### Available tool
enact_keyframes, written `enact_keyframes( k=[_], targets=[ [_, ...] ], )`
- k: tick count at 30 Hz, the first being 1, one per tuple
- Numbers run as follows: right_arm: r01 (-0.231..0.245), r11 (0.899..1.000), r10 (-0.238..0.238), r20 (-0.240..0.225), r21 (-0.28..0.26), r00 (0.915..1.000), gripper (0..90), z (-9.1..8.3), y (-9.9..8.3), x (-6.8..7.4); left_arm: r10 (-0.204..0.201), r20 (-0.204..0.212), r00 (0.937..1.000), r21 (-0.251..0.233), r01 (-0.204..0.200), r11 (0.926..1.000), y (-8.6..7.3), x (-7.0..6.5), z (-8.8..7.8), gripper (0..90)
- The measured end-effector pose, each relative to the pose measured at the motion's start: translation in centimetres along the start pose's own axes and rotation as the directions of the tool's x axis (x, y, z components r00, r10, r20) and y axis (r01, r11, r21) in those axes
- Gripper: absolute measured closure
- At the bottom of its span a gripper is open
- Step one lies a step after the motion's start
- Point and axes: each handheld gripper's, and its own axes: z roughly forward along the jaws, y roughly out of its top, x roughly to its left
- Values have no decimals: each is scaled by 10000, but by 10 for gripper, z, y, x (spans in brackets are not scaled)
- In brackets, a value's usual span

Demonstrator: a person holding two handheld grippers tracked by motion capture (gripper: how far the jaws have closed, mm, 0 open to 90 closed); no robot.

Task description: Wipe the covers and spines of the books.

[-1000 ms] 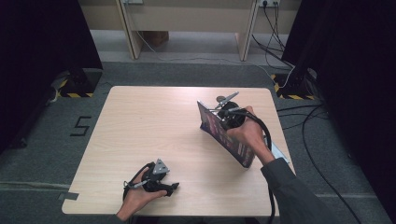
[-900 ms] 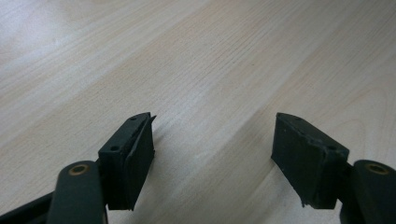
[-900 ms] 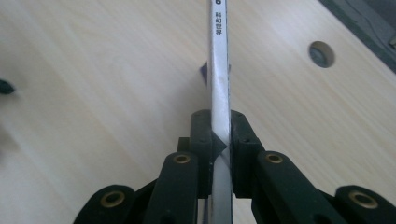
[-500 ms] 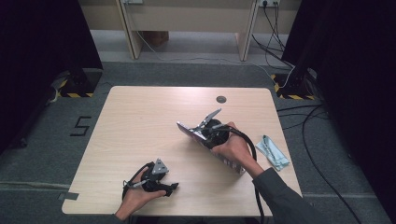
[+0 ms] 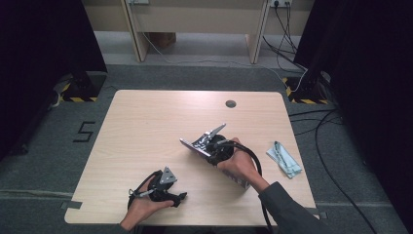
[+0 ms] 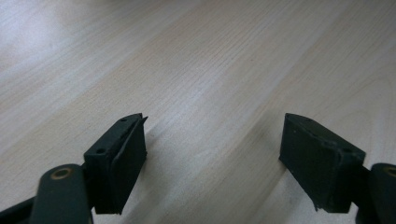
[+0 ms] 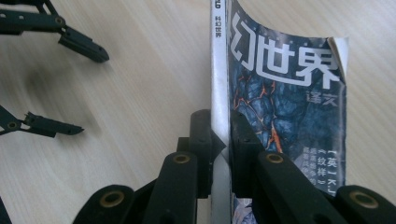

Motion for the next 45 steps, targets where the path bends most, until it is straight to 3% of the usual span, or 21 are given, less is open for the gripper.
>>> enact_keyframes(
  k=[20,34,43,45],
  targets=[
    [44,9997,-29,-621,235,9981,805,25,-12,11,-163,-162,9997,96,164,9998,0,1,-1,206],
    [-145,9995,173,-1055,273,9943,696,42,-20,21,-174,-176,9997,125,176,9998,-1,2,-2,204],
    [-477,9984,522,-1620,312,9854,575,48,-26,24,-208,-196,9996,174,212,9996,-1,2,-2,203],
    [-897,9956,933,-1841,278,9785,542,50,-29,25,-234,-195,9995,128,236,9996,-1,2,-2,203]
  ],
)
